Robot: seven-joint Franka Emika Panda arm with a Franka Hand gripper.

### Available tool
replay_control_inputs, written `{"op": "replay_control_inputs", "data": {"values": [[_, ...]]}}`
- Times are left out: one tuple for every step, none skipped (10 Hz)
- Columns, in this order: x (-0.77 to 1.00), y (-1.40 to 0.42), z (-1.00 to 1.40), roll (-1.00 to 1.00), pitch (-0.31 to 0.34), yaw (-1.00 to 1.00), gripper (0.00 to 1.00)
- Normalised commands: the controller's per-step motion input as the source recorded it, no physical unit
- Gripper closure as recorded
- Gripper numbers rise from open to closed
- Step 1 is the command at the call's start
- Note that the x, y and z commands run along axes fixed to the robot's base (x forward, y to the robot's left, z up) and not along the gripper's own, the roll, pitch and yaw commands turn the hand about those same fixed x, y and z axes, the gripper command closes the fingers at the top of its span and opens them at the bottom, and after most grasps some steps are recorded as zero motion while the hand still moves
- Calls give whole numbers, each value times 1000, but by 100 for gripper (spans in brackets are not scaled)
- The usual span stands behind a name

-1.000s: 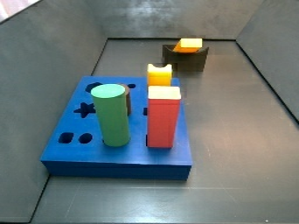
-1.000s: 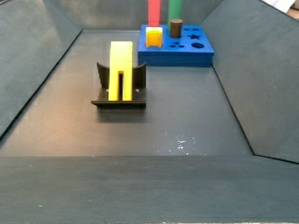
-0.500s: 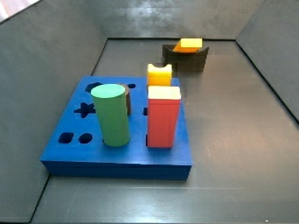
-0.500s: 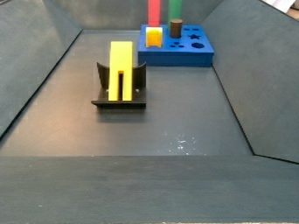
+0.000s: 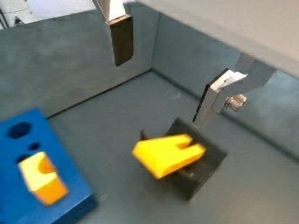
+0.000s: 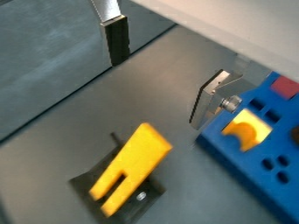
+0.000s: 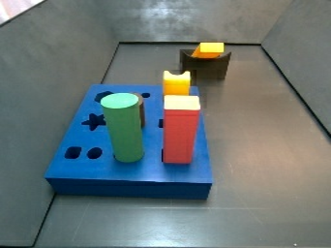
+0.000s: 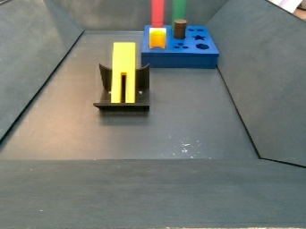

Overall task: Pick up the double-square object. Move up. Place the double-square object on the fixture. Regrasp the double-square object. Move to above the board. Insert the double-square object.
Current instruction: Regrasp the double-square object.

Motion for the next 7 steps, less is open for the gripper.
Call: {"op": "replay_control_inputs", "data": {"values": [[17, -20, 7, 1000, 41, 29, 0], [28, -22, 6, 1000, 49, 31, 0], [39, -26, 1, 1000, 54, 33, 0], [57, -29, 5, 1000, 74, 41, 0], [63, -30, 4, 1000, 86, 45, 0], [84, -36, -4, 1000, 110, 55, 0], [93, -39, -1, 1000, 133, 66, 0]]}}
